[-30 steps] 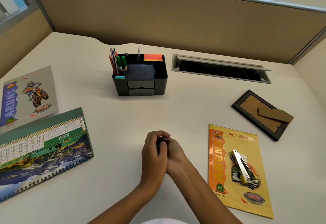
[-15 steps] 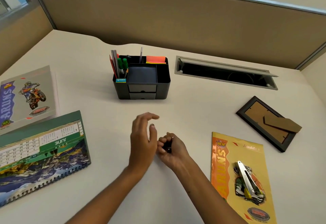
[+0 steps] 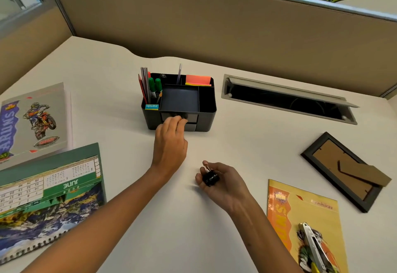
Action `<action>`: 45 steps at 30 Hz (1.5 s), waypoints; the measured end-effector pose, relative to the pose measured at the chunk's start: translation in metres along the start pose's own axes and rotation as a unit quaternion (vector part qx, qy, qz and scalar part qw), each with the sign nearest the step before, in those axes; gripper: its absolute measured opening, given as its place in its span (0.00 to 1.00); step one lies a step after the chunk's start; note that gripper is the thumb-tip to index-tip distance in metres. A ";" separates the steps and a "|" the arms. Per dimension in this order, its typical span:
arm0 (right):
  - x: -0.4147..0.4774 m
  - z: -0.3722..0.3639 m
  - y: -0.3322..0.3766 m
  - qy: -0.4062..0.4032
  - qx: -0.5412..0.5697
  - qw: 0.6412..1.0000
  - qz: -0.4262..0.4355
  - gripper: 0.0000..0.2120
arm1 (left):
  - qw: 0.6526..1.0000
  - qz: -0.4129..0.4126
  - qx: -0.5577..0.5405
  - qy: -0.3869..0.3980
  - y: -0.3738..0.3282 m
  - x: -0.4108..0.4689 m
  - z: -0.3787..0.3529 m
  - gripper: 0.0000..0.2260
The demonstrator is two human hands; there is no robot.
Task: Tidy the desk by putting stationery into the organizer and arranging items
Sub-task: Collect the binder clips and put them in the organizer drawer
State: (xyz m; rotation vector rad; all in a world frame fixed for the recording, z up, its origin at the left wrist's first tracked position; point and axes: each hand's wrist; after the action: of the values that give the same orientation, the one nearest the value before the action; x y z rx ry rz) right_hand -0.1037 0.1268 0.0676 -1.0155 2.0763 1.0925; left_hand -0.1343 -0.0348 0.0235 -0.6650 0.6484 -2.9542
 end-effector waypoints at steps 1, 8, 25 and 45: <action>0.002 0.000 0.001 -0.005 -0.009 1.000 0.010 0.07 | 1.000 0.000 0.003 0.001 0.000 -0.001 -0.003 0.20; 0.005 0.004 0.003 0.015 -0.088 0.995 0.049 0.11 | 1.000 0.017 0.007 -0.009 -0.001 -0.007 -0.008 0.22; 0.011 0.009 0.012 -0.032 -0.164 0.982 0.090 0.16 | 0.999 0.050 0.003 -0.011 -0.001 -0.031 -0.019 0.20; 0.101 -0.064 0.038 0.088 -0.812 0.192 0.544 0.16 | 0.999 0.019 -0.024 -0.029 0.000 -0.082 -0.027 0.21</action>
State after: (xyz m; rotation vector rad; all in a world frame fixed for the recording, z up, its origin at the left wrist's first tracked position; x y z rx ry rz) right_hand -0.1985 0.0507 0.0382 -0.1902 -0.1185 -1.9777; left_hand -0.0709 -0.0137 -0.0315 -0.7292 0.7216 -2.8811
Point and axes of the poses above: each hand's wrist, its own x-axis towards the middle knuckle, its own z-axis out of the back of the hand, y = z × x, and after that the axes turned 12 degrees about -x, right-handed
